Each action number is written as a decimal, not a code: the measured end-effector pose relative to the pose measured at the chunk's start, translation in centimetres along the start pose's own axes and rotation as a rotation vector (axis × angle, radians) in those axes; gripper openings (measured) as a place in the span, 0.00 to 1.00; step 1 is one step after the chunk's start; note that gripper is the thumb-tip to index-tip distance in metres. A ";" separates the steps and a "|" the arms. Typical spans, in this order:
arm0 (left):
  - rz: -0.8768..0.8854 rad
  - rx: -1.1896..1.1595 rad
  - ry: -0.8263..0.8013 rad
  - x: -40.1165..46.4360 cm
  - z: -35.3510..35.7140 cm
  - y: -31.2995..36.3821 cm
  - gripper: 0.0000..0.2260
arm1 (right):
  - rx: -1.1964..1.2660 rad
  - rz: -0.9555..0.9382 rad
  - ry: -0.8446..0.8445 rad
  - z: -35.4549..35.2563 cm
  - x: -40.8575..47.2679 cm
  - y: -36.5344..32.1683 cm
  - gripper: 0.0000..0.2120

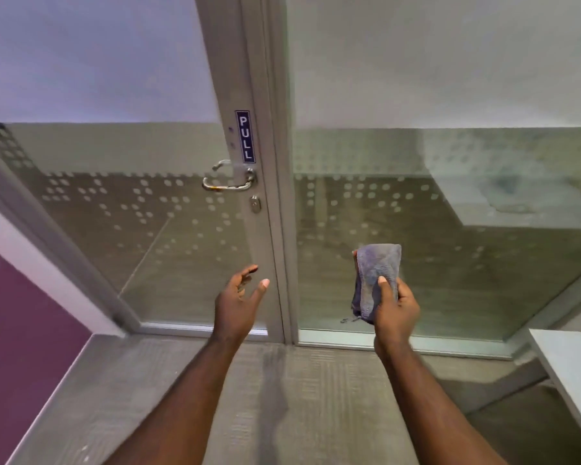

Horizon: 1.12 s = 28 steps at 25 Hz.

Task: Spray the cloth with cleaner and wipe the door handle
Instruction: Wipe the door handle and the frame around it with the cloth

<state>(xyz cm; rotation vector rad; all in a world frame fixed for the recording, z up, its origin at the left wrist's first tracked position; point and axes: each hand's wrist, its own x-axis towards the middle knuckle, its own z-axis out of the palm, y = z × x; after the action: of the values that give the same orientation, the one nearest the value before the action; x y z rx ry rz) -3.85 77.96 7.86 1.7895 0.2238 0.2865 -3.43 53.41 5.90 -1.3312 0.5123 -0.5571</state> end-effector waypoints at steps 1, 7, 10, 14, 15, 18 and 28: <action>0.023 0.062 0.036 0.1 -2.4 -0.5 0.15 | -0.008 -0.004 -0.007 1.4 -1.3 0.2 0.06; 0.070 0.254 0.162 2.4 -13.3 -2.8 0.24 | -0.053 0.008 -0.056 9.7 -6.1 0.5 0.04; 0.101 0.288 0.204 4.1 -16.1 -2.9 0.26 | -0.102 -0.032 -0.055 14.0 -6.3 0.1 0.05; 0.213 0.402 0.269 8.1 -18.4 -2.5 0.30 | -0.101 -0.084 0.053 19.6 -4.5 -0.2 0.09; 0.230 0.435 0.286 9.5 -18.7 -2.5 0.31 | -0.119 -0.097 0.070 20.9 -3.7 -0.1 0.10; 0.279 0.478 0.289 14.1 -19.2 -2.4 0.34 | -0.216 -0.138 0.071 24.6 -1.3 0.2 0.10; 0.414 0.653 0.271 27.5 -17.0 -2.5 0.36 | -0.275 -0.313 0.189 31.8 3.2 1.3 0.12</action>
<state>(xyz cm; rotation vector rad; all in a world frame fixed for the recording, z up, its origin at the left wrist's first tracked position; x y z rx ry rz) 16.96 102.57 11.25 2.4398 0.1420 0.8277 19.42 75.50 9.82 -1.6440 0.5515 -0.9014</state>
